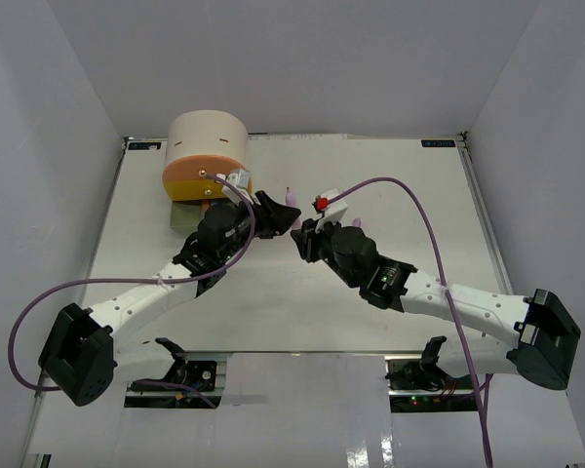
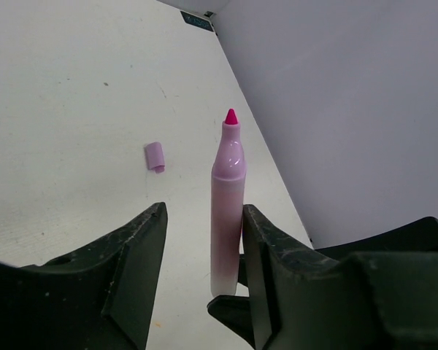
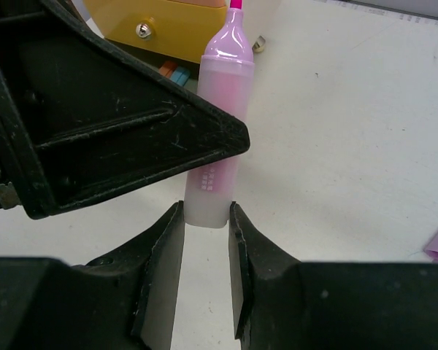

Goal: Sort the stationery into containers
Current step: Pick up the pen from the center of the board.

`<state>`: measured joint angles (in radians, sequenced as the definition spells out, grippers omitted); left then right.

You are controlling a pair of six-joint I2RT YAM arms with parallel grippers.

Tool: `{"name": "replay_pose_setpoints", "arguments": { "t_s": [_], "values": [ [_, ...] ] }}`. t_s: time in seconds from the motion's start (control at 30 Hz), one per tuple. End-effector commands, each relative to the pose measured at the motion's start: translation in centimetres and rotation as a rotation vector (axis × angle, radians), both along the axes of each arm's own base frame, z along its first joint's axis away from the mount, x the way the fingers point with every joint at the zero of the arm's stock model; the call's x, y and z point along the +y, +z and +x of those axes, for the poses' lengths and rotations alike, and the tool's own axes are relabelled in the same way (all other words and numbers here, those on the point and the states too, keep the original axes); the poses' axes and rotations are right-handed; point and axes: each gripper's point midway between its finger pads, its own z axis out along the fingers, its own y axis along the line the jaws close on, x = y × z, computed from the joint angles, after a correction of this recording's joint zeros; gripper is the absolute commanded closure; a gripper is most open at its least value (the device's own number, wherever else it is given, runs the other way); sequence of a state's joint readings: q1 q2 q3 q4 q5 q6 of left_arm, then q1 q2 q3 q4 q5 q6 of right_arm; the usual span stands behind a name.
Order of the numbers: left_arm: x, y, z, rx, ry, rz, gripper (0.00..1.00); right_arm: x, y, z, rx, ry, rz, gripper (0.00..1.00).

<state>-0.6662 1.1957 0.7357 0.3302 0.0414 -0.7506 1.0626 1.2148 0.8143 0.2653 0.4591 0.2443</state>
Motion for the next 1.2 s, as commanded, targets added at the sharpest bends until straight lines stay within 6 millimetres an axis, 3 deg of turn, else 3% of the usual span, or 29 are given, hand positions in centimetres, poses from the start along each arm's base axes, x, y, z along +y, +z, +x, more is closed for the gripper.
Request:
{"name": "replay_pose_setpoints", "arguments": {
  "t_s": [0.0,0.1,0.43,0.67,0.83,1.0,1.07,1.17],
  "values": [
    [-0.7,2.8,-0.1,-0.061,-0.019,-0.058,0.45,-0.2,2.4,0.3,-0.035,-0.034,0.091,0.92],
    [-1.0,2.9,-0.2,-0.066,-0.033,-0.065,0.50,-0.2,2.4,0.3,-0.035,-0.036,0.093,0.92],
    [-1.7,2.7,-0.4,-0.069,-0.063,-0.078,0.51,0.1,2.6,0.0,-0.033,-0.019,0.105,0.92],
    [-2.2,2.4,-0.5,-0.056,-0.087,-0.087,0.63,0.3,3.1,-0.3,-0.042,0.002,0.130,0.92],
    [-2.6,2.0,-0.7,-0.040,-0.107,-0.100,0.66,0.1,3.0,-0.3,-0.044,-0.003,0.141,0.92],
    [-2.6,1.9,-0.8,-0.042,-0.111,-0.102,0.88,0.2,2.9,-0.5,-0.036,0.004,0.146,0.92],
    [-2.5,2.1,-0.8,-0.054,-0.112,-0.098,0.92,0.1,2.7,-0.6,-0.031,0.008,0.145,0.91],
    [-2.4,2.0,-0.9,-0.066,-0.112,-0.085,1.00,-0.2,1.6,-0.9,-0.013,0.006,0.128,0.80]
  ]
}}
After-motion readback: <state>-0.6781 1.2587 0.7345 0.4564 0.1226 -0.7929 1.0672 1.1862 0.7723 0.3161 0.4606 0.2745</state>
